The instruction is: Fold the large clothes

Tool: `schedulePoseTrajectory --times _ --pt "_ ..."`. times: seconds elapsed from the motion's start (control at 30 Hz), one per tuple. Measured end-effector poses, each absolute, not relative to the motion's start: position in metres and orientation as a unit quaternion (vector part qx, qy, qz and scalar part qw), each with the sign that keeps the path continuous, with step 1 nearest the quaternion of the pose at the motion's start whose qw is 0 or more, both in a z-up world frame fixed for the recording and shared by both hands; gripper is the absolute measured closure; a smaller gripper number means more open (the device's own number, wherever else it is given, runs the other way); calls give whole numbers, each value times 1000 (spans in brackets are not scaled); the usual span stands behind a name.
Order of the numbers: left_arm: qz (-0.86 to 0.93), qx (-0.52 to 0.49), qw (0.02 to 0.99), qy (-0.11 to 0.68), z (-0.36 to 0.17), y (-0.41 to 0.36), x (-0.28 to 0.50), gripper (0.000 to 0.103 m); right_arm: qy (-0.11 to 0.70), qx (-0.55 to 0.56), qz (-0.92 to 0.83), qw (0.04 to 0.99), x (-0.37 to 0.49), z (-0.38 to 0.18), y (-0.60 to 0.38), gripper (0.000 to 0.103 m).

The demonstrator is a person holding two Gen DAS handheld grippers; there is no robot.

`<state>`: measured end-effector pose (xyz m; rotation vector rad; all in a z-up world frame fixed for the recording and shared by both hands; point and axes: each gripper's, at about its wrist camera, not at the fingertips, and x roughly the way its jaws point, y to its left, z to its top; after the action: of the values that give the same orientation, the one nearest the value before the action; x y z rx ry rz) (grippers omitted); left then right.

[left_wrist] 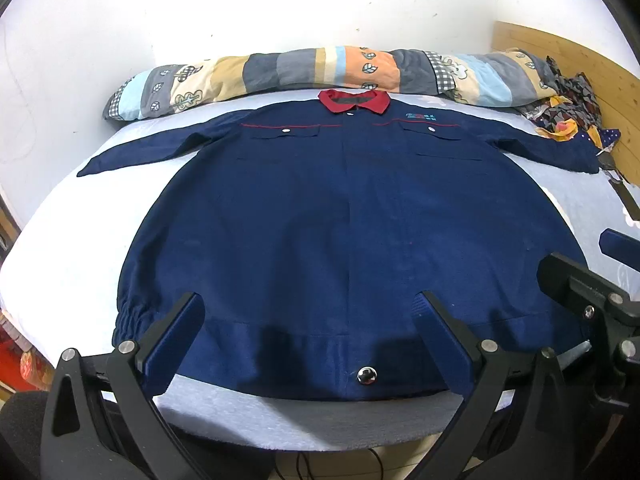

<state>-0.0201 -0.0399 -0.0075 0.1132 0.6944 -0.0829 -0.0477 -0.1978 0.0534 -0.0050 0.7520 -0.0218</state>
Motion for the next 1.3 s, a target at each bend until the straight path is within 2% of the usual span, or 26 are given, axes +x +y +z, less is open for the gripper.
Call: schedulePoseTrajectory --times 1.3 --pt "-62 14 930 363 7 -35 -17 0 382 -3 -24 924 -45 46 -202 0"
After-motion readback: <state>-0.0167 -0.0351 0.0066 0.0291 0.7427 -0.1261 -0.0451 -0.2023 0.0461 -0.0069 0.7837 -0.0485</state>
